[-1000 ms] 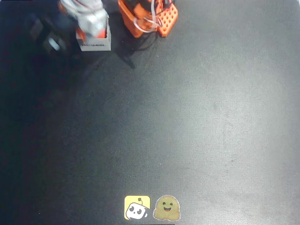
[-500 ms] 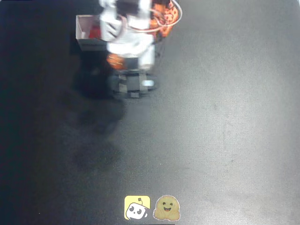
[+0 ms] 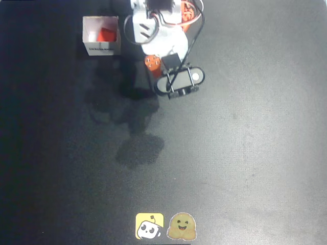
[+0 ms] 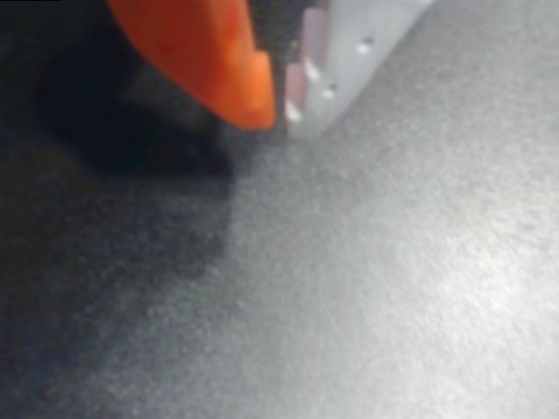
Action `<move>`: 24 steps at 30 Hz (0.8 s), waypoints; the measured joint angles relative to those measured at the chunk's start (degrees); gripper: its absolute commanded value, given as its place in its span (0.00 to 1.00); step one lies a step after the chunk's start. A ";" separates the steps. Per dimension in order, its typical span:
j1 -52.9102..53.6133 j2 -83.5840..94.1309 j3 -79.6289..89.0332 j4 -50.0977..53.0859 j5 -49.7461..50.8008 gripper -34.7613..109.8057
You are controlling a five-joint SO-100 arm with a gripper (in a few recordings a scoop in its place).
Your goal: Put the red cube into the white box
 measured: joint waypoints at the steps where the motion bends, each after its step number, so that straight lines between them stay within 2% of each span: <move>1: -0.18 1.14 0.53 0.35 0.00 0.24; 19: -0.70 34.63 20.39 4.83 -0.70 0.24; 24: -0.70 36.74 22.15 4.83 -0.70 0.24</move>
